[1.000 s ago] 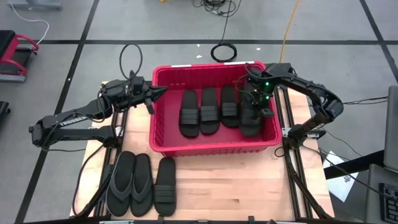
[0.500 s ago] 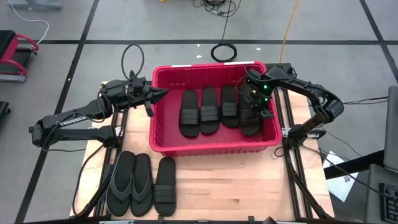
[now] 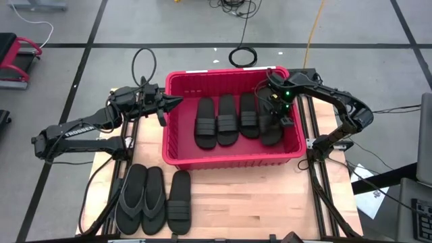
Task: Pick and place slides into bin
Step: Put the black slide into the red bin
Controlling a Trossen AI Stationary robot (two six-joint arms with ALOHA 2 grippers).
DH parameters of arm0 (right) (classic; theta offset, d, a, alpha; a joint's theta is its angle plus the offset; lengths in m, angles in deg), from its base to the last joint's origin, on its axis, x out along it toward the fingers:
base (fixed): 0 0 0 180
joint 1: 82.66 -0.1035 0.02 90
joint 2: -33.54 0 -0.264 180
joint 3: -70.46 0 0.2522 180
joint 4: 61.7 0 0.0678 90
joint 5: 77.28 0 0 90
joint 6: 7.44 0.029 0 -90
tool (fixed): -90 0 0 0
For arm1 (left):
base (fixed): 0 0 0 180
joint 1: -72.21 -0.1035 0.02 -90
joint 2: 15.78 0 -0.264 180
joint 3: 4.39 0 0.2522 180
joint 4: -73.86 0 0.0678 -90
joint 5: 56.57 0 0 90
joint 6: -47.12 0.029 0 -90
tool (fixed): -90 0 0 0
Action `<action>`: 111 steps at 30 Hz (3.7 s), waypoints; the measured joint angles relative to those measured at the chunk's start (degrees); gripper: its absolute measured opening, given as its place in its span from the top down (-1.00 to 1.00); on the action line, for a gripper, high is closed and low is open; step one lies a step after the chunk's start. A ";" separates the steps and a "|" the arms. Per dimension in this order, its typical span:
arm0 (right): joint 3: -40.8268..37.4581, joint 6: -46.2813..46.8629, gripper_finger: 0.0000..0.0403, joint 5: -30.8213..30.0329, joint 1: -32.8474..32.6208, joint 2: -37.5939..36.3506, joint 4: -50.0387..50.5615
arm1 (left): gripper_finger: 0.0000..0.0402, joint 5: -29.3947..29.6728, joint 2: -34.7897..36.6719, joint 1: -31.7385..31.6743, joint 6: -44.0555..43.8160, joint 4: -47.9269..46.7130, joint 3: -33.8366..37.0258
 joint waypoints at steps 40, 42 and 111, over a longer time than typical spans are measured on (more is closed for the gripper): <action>0.02 10.69 -0.13 -12.69 0.02 -2.32 -7.14 | 0.88 -0.13 0.00 0.00 0.80 -0.31 0.00; 0.02 10.61 -0.15 -12.74 0.07 -3.21 -8.11 | 0.88 -0.13 0.00 0.00 0.88 -0.85 0.00; 8.87 23.33 0.00 -0.40 0.50 -4.39 -1.39 | 0.88 -2.75 -0.02 0.00 1.10 -1.36 0.00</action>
